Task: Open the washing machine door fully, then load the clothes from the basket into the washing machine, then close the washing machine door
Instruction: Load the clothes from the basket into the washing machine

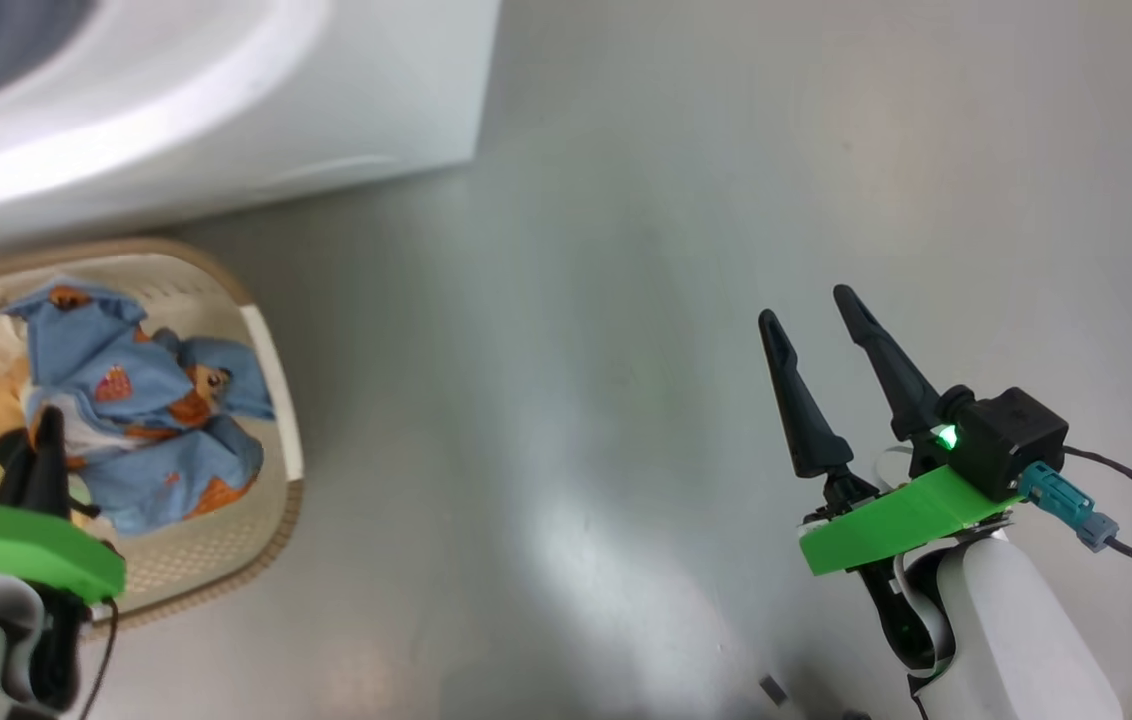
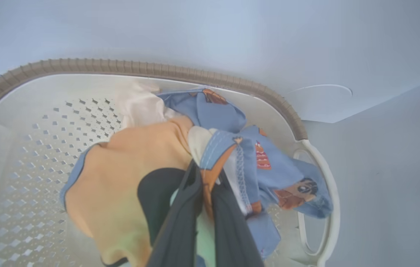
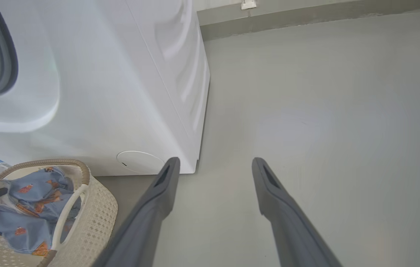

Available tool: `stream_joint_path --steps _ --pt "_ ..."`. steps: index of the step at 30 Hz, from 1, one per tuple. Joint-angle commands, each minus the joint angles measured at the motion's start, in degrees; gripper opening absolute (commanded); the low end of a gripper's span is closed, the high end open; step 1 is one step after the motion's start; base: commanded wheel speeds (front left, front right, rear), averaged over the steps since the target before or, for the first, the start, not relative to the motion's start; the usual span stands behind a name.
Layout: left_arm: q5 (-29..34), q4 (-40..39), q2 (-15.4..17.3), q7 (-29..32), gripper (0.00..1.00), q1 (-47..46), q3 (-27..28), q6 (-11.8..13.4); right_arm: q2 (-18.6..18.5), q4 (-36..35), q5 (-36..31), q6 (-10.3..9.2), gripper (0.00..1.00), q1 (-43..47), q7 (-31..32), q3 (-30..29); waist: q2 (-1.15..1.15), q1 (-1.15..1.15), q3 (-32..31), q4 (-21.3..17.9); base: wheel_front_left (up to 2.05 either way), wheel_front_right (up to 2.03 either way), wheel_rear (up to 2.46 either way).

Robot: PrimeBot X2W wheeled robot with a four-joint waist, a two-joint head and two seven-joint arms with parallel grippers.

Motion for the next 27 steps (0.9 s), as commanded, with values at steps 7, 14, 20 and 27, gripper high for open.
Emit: stream_joint_path --steps 7,14,20,27 --pt "7.2 -8.5 -2.5 -0.7 0.0 7.0 10.2 -0.5 0.1 0.2 -0.8 0.35 1.0 2.6 -0.3 1.0 0.0 0.0 -8.1 3.5 0.0 0.0 0.0" --pt "11.1 -17.4 -5.4 -0.7 0.0 11.5 13.3 -0.5 0.1 1.3 -1.9 0.35 1.0 3.8 -0.3 0.8 0.0 0.0 -13.3 5.2 0.0 0.0 0.0" --pt "12.8 -22.7 -7.0 -0.7 0.0 15.0 14.5 -0.5 0.1 2.2 -2.4 0.35 1.0 5.0 -0.3 1.0 0.0 0.0 -17.7 6.3 0.0 0.0 0.0" --pt "16.1 -30.1 -9.5 -0.7 0.0 21.5 15.6 -0.5 0.1 3.7 -2.4 0.35 1.0 8.1 -0.3 0.7 0.0 0.0 -25.1 7.9 0.0 0.0 0.0"
